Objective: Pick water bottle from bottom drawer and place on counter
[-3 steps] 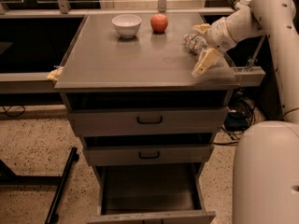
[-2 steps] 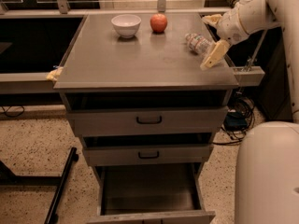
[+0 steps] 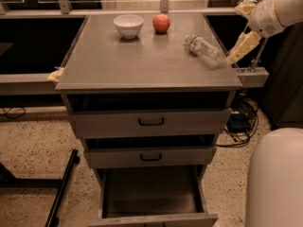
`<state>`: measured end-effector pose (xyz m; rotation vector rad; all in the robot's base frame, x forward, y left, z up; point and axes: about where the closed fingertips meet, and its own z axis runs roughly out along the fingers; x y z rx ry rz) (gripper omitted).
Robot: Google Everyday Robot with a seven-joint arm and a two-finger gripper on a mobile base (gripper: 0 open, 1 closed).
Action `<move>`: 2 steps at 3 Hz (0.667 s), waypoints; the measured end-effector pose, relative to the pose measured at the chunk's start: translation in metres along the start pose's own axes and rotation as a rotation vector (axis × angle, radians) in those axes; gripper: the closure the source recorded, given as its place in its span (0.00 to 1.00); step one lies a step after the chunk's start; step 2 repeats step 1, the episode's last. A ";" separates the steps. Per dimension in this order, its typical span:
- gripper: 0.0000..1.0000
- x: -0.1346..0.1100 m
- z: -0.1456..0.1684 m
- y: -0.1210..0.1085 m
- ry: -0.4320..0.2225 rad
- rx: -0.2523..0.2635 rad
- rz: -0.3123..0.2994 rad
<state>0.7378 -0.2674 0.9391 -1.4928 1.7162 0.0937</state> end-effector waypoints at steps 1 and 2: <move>0.00 0.000 -0.001 -0.001 0.001 0.006 0.001; 0.00 0.000 -0.001 -0.001 0.001 0.006 0.001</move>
Offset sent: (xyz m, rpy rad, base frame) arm 0.0000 0.0000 0.0000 0.0000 0.0000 0.0000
